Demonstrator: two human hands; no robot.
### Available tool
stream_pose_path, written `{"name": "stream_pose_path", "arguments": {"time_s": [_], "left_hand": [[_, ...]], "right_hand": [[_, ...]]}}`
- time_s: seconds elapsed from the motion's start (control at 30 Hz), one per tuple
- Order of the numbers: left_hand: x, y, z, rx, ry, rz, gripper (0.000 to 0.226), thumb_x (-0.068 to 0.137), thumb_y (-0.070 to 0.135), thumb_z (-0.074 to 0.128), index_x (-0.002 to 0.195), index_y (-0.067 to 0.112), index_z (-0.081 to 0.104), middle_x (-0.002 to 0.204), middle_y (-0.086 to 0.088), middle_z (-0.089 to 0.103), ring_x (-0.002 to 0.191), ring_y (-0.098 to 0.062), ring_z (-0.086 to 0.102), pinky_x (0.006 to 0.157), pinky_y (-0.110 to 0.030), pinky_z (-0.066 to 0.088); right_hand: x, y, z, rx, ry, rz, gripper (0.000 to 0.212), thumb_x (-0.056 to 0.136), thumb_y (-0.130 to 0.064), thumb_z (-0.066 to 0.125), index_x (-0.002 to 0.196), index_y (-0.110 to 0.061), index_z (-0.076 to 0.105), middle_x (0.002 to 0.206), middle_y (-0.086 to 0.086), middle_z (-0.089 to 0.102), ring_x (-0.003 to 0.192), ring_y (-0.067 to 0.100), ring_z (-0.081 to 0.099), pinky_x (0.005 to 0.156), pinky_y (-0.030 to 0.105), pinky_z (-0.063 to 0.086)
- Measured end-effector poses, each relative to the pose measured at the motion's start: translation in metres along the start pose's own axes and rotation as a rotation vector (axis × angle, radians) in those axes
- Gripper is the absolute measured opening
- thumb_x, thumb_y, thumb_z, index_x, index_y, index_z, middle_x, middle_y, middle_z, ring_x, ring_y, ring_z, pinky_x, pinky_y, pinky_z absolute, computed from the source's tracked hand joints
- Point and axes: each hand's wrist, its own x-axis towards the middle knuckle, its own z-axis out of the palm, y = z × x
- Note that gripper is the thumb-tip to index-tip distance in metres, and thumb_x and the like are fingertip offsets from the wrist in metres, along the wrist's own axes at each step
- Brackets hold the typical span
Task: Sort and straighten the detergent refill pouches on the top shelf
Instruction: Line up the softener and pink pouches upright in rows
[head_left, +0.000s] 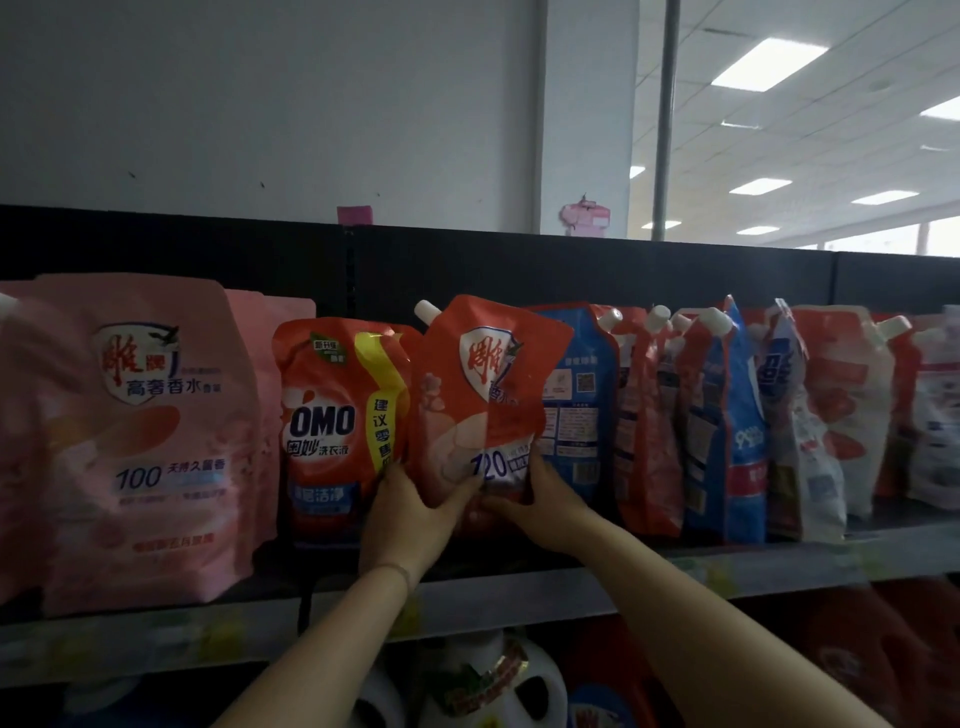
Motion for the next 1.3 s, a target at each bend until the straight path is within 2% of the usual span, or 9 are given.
{"name": "stream_pose_path", "arguments": {"time_s": [0.27,0.5,0.6,0.7,0.83,0.93,1.03,1.1,1.3], "left_hand": [[-0.015,0.013,-0.003,0.262,0.187,0.054,0.065,0.065,0.076,0.064,0.095,0.02,0.048,0.094,0.001,0.065,0.083,-0.023,0.066,0.065,-0.034,0.055],[-0.023,0.011,-0.001,0.324,0.331,0.254,0.047,0.071,0.065,0.068,0.085,0.026,0.047,0.08,0.01,0.056,0.07,-0.015,0.06,0.054,-0.026,0.044],[-0.024,0.011,0.001,0.256,0.452,0.249,0.066,0.061,0.053,0.082,0.092,0.024,0.033,0.089,0.003,0.047,0.074,-0.022,0.056,0.059,-0.039,0.052],[-0.021,0.009,0.002,0.257,0.501,0.191,0.076,0.059,0.051,0.084,0.107,0.017,0.037,0.099,-0.006,0.052,0.085,-0.029,0.058,0.069,-0.049,0.053],[-0.018,0.008,0.004,0.307,0.486,0.193,0.077,0.066,0.047,0.081,0.119,0.004,0.045,0.106,-0.012,0.056,0.093,-0.033,0.059,0.073,-0.05,0.052],[-0.018,0.008,0.005,0.345,0.487,0.205,0.074,0.068,0.045,0.08,0.118,0.001,0.047,0.106,-0.014,0.056,0.094,-0.036,0.058,0.075,-0.047,0.051],[-0.018,0.01,0.005,0.341,0.469,0.211,0.069,0.069,0.046,0.08,0.114,0.006,0.046,0.105,-0.012,0.054,0.092,-0.034,0.058,0.073,-0.045,0.052],[-0.018,0.011,0.005,0.349,0.467,0.231,0.068,0.069,0.046,0.08,0.112,0.007,0.045,0.104,-0.012,0.053,0.09,-0.034,0.059,0.07,-0.044,0.053],[-0.019,0.015,0.006,0.367,0.46,0.251,0.067,0.068,0.045,0.08,0.111,0.005,0.047,0.101,-0.012,0.053,0.089,-0.034,0.058,0.068,-0.042,0.053]], "right_hand": [[0.002,-0.009,-0.003,-0.042,0.064,-0.011,0.088,0.09,-0.024,0.065,0.153,-0.032,0.003,0.151,0.001,0.036,0.136,0.022,0.037,0.106,0.028,0.032],[0.007,-0.022,0.019,0.05,-0.074,-0.05,0.063,0.094,-0.005,0.048,0.148,-0.032,0.03,0.149,0.005,0.04,0.138,0.025,0.035,0.112,0.029,0.03],[0.01,-0.026,0.028,0.045,-0.126,-0.104,0.063,0.095,-0.004,0.045,0.149,-0.032,0.027,0.149,0.003,0.039,0.138,0.021,0.033,0.11,0.024,0.027],[0.012,-0.029,0.033,0.023,-0.164,-0.164,0.063,0.098,-0.006,0.042,0.151,-0.033,0.022,0.151,0.001,0.038,0.139,0.019,0.032,0.106,0.019,0.024],[0.021,-0.022,0.028,-0.046,-0.183,-0.176,0.065,0.096,-0.01,0.047,0.15,-0.038,0.022,0.148,0.002,0.041,0.136,0.022,0.036,0.111,0.032,0.032],[0.022,-0.014,0.016,-0.095,0.124,-0.08,0.053,0.091,-0.012,0.054,0.14,-0.024,0.039,0.144,0.008,0.04,0.128,0.027,0.045,0.106,0.04,0.041],[0.02,-0.005,-0.004,-0.189,0.502,0.101,0.062,0.091,-0.012,0.054,0.145,-0.005,0.024,0.152,0.018,0.015,0.132,0.033,0.034,0.109,0.037,0.033],[0.018,0.001,-0.017,-0.143,0.558,0.157,0.071,0.091,-0.009,0.052,0.148,0.001,0.012,0.154,0.022,0.011,0.136,0.036,0.026,0.111,0.037,0.026],[0.025,0.009,-0.033,0.058,0.536,0.238,0.065,0.089,0.001,0.052,0.144,0.008,0.019,0.151,0.026,0.019,0.138,0.038,0.024,0.111,0.041,0.023]]}}
